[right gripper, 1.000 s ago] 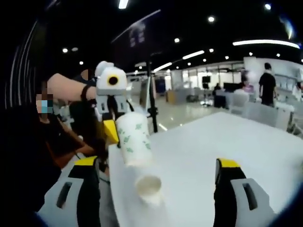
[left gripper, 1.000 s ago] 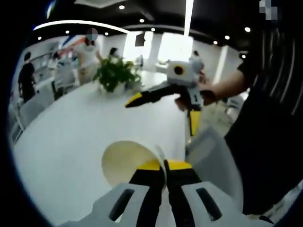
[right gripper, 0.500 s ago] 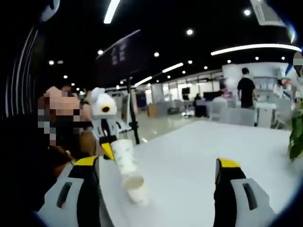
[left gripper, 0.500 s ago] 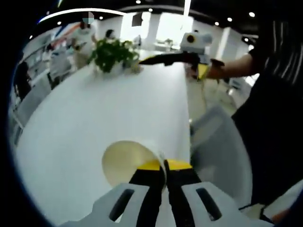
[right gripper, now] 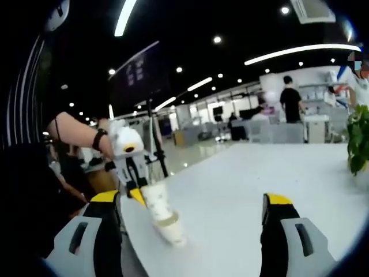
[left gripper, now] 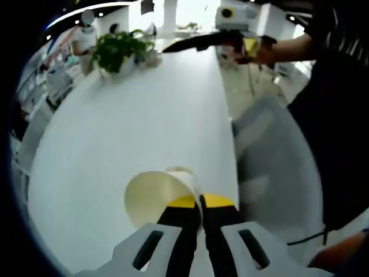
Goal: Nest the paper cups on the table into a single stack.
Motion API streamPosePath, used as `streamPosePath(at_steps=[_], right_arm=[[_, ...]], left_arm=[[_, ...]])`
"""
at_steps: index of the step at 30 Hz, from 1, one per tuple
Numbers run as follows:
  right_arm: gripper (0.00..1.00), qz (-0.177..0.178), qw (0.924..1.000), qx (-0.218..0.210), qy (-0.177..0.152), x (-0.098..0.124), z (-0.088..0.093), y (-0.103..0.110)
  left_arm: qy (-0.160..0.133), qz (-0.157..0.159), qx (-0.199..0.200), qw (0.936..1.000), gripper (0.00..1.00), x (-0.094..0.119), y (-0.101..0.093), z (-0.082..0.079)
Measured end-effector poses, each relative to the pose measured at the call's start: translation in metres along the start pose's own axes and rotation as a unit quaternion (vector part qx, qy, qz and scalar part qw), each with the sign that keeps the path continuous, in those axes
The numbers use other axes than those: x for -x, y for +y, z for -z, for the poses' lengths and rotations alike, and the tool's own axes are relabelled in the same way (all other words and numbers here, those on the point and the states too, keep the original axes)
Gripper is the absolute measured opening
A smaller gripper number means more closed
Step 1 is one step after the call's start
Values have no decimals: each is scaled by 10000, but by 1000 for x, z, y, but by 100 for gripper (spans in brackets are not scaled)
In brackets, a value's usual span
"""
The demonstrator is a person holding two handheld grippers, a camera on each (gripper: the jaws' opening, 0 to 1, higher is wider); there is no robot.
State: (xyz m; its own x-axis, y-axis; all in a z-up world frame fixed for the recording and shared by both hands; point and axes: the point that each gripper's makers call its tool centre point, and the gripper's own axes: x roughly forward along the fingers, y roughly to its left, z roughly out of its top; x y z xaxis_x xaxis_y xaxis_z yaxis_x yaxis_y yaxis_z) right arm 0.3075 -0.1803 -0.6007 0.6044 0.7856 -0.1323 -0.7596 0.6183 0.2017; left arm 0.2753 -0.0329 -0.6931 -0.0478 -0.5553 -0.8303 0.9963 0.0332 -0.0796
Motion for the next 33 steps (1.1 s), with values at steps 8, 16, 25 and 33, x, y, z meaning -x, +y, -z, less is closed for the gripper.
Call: streamPosePath(at_steps=[8,16,25,33], right_arm=[[100,78,9999,-110,-30,8,0,-1],[100,141,9996,-243,-5,17,7,-5],[100,268,9990,-357,-39,24,11,-13],[100,327,9983,-478,-65,27,21,-16]], left_arm=[[123,64,-99,9999,0,-9,4,0],[348,126,-146,9992,0,-22,11,3],[715,188,-115,9972,0,-34,20,13],[915,399,-51,9950,1,-47,16,20]])
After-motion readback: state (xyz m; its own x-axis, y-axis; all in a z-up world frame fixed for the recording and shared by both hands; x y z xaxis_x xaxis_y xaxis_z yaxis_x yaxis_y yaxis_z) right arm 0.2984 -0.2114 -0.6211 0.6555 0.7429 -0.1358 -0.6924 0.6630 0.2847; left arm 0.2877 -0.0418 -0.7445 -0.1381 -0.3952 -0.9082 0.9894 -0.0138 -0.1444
